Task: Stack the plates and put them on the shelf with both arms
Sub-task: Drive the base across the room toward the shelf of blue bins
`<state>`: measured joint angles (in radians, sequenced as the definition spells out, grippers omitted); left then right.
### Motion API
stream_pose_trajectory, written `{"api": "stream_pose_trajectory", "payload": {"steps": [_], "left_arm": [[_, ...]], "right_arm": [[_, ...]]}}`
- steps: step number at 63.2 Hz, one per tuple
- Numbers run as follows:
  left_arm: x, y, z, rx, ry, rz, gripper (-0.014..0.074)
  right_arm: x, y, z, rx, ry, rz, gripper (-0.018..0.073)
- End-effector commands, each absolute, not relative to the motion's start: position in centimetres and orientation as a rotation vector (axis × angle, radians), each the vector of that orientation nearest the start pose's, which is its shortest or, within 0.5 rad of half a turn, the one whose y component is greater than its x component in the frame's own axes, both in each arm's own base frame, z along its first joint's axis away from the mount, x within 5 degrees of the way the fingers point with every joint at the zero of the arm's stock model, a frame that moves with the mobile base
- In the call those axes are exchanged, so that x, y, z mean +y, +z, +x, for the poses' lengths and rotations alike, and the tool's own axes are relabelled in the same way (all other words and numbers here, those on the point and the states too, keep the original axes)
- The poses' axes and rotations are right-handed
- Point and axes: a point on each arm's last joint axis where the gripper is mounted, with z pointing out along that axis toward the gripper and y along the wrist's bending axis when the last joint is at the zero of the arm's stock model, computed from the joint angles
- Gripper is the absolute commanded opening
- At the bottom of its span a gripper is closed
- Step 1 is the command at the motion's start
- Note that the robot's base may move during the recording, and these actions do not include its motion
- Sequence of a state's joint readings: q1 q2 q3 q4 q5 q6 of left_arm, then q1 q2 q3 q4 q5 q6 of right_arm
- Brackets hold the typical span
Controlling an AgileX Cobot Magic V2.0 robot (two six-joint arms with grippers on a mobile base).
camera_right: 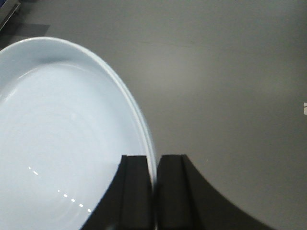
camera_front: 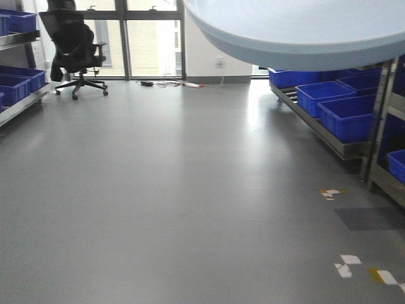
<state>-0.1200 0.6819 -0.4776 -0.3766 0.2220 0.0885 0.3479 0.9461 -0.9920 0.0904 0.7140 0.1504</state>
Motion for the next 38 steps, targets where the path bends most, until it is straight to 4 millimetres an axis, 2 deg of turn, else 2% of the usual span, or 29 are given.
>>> {"api": "stream_pose_trajectory", "payload": {"steps": [1,38], "left_arm": [[-2.3,31.1,14.32,1.801,-0.346,-0.109,0.009],[-2.3,31.1,14.32,1.801,-0.346,-0.109,0.009]], "right_arm": [[6.91,39.95,17.43,2.038,0.421,-0.164,0.0048],[6.91,39.95,17.43,2.038,0.421,-0.164,0.0048]]}}
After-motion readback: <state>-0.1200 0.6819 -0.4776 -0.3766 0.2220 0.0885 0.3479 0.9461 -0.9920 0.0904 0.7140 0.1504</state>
